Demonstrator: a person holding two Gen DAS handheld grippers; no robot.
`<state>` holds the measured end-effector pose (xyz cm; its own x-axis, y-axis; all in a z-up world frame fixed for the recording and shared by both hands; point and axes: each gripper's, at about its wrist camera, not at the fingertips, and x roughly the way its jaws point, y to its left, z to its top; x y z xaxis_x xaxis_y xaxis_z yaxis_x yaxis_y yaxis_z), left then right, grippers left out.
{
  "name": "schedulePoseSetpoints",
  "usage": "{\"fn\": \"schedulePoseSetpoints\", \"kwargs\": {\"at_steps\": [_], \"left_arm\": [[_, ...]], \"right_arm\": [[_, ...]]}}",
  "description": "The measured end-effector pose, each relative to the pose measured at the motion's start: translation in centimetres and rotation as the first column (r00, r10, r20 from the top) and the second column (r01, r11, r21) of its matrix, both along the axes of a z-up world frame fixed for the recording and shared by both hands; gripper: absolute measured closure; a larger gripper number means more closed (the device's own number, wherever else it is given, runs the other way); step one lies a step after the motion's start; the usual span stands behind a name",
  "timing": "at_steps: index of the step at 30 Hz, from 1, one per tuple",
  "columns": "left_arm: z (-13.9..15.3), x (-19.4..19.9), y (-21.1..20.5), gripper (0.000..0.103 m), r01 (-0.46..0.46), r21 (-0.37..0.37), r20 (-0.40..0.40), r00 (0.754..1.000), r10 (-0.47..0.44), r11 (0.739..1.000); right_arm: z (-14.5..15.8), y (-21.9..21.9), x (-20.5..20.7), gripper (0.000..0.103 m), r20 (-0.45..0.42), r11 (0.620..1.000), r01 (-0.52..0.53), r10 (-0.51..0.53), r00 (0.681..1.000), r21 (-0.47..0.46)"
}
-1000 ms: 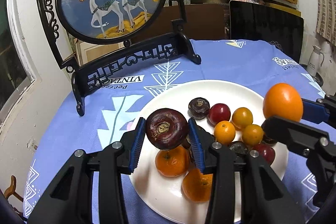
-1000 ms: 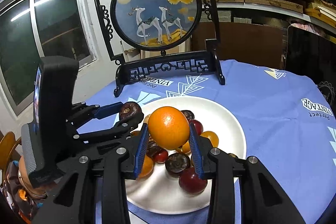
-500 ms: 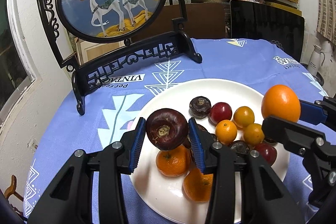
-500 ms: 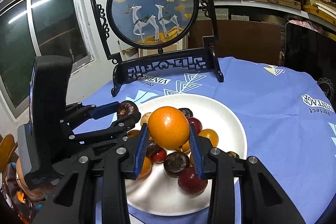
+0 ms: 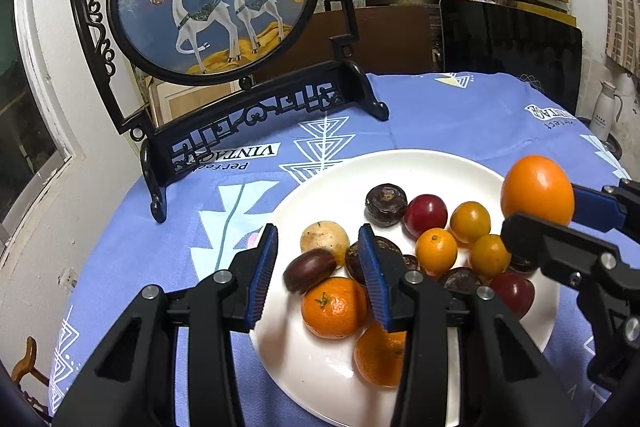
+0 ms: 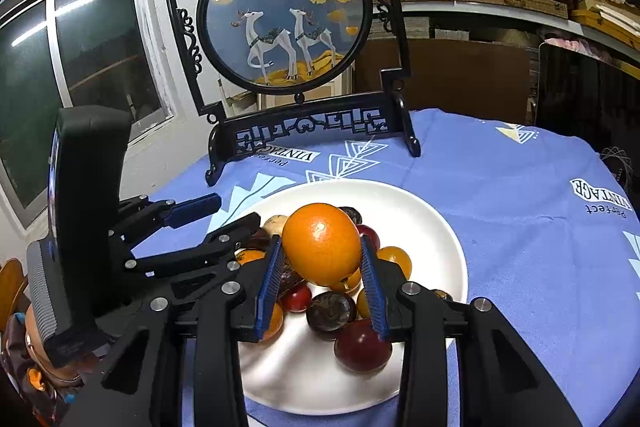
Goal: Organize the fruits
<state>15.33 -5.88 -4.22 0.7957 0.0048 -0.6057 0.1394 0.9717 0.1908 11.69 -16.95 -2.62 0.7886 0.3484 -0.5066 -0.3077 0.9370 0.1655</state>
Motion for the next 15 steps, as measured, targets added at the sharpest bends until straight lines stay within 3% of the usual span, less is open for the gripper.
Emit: {"fn": "schedulePoseSetpoints", "kwargs": {"at_steps": [2, 3, 5, 10, 13, 15], "left_arm": [[-0.1, 0.0, 0.0, 0.061, -0.001, -0.001, -0.003, 1.000, 0.001, 1.000], [-0.1, 0.1, 0.0, 0.051, -0.002, 0.003, -0.005, 1.000, 0.002, 1.000], [0.0, 0.0, 0.0, 0.042, -0.008, 0.004, 0.003, 1.000, 0.008, 1.000], [0.3, -0.2, 0.3, 0.038, -0.007, -0.010, 0.014, 1.000, 0.007, 1.000], [0.7, -0.4, 0.4, 0.030, -0.015, -0.008, 0.042, 0.999, 0.015, 1.000], [1.2, -0.7, 0.6, 0.018, -0.017, -0.014, 0.070, 0.997, 0.018, 1.000]], "right_arm": [[-0.2, 0.0, 0.2, 0.063, -0.010, 1.000, 0.001, -0.001, 1.000, 0.002], [-0.4, 0.0, 0.4, 0.049, -0.014, 1.000, 0.003, -0.003, 1.000, 0.007], [-0.3, -0.4, 0.2, 0.035, 0.014, 0.999, 0.040, -0.040, 0.999, 0.018], [0.6, -1.7, -0.5, 0.027, 0.067, 0.995, 0.064, -0.069, 0.995, 0.073], [0.6, -2.3, -0.5, 0.022, 0.056, 0.992, 0.067, -0.073, 0.996, 0.111], [0.7, -2.4, -0.5, 0.021, 0.050, 0.990, 0.068, -0.074, 0.996, 0.123]]}}
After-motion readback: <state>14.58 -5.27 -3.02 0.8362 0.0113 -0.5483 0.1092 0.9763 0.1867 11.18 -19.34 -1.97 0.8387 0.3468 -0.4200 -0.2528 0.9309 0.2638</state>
